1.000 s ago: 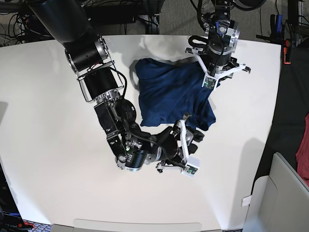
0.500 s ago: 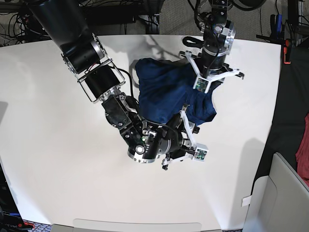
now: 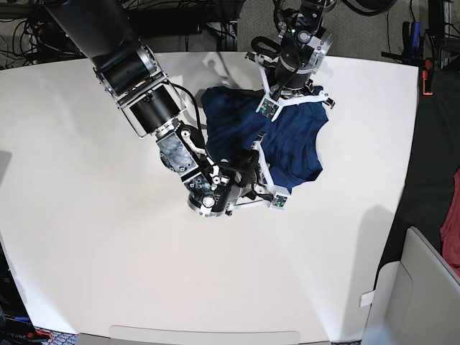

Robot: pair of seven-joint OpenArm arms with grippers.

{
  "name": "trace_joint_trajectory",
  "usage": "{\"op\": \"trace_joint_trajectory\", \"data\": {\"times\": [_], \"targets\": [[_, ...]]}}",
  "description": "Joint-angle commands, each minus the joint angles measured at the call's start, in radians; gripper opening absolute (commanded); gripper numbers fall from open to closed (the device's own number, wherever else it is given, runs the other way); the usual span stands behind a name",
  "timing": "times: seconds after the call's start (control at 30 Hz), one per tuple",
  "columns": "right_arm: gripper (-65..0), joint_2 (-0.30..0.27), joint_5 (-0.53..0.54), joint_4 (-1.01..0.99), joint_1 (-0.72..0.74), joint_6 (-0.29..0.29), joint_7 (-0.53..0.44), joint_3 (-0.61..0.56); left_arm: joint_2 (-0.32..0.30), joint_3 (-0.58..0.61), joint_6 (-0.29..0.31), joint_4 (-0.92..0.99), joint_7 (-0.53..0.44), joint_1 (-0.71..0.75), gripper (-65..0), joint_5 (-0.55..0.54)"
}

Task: Fold the T-shirt properly
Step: 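Grasp the folded shirt with both grippers and lift it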

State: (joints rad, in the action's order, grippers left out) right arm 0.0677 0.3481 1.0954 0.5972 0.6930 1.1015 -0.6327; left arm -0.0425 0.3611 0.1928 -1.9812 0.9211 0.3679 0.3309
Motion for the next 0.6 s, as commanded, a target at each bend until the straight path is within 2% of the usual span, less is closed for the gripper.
{"op": "trace_joint_trajectory", "data": {"times": [0.0, 0.17, 0.43, 0.57], "targets": [[-58.5, 0.013, -0.002, 0.024, 0.020, 0.005, -0.021, 0.006, 0.003, 0.008, -0.006, 0.007, -0.009, -0.022, -64.3, 0.004], [-58.7, -0.027, -0.025, 0.027, -0.009, 0.005, -0.014, 0.009, 0.002, 0.008, -0.006, 0.107, -0.012, -0.085, -64.3, 0.004], [-58.8, -0.157, -0.024, 0.187, -0.087, 0.005, -0.007, 0.010, -0.061, 0.006, -0.006, 0.179, -0.098, -0.165, -64.3, 0.003], [-58.9, -0.188, -0.024, 0.289, -0.141, 0.005, 0.065, 0.072, -0.083, 0.008, -0.006, 0.181, -0.116, -0.201, -64.3, 0.003]]}}
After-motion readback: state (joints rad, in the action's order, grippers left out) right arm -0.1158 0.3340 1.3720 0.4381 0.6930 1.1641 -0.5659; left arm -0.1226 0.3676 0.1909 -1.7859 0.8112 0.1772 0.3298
